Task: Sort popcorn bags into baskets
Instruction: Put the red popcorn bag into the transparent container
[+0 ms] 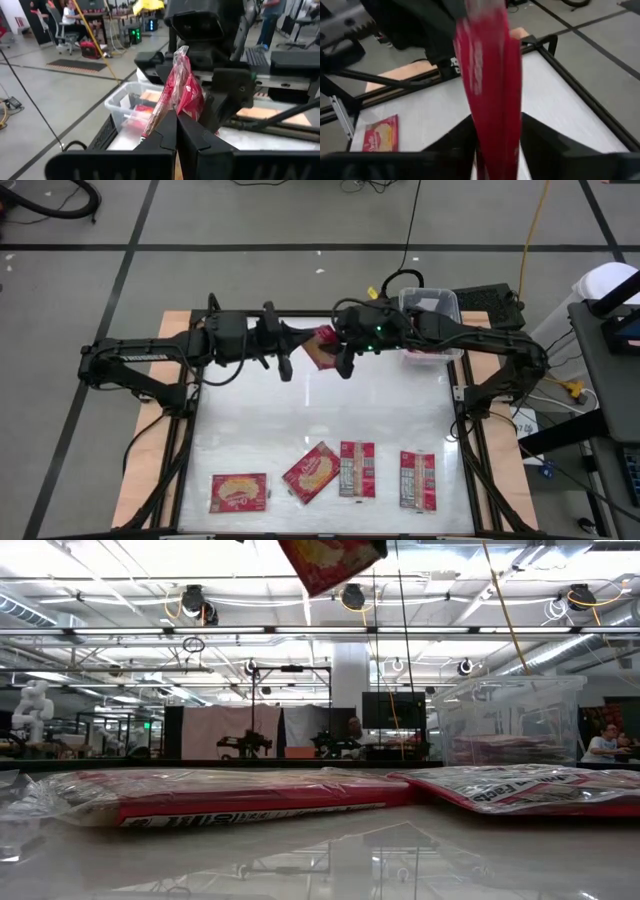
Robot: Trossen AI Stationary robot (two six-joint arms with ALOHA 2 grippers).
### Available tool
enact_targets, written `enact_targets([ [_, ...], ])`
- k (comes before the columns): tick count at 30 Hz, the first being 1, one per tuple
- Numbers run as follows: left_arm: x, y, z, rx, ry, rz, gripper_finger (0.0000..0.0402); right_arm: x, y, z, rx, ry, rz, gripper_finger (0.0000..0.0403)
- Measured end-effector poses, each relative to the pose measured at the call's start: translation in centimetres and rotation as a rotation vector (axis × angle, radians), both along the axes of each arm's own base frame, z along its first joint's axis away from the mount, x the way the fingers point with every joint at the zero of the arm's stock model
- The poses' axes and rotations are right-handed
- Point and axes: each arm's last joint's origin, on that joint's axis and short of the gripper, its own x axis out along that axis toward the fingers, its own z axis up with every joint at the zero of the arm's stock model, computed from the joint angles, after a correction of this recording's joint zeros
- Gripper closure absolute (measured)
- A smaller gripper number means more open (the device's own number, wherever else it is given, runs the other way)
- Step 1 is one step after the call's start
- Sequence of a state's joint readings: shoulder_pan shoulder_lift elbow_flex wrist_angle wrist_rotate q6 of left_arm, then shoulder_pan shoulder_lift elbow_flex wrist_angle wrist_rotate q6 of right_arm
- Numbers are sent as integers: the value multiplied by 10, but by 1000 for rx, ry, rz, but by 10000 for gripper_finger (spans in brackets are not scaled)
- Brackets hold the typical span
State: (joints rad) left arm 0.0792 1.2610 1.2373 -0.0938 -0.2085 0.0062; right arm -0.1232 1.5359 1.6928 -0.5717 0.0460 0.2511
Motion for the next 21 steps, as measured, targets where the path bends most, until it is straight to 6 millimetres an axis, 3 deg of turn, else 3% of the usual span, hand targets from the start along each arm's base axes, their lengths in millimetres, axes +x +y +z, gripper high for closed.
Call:
enact_targets([
  [4, 0, 0, 2, 8, -19, 0, 399, -1, -2, 2, -9, -14, 0, 359],
  [7, 0, 0, 2, -18, -30, 5, 398, -1, -5, 3, -14, -19, -6, 391],
  [13, 0, 0, 3, -50, -45, 19, 372, -3, -16, 3, 13, -21, 20, 383],
  [21, -7, 10, 8, -245, -142, 158, 254, -30, -45, 14, -1, -19, 2, 390],
])
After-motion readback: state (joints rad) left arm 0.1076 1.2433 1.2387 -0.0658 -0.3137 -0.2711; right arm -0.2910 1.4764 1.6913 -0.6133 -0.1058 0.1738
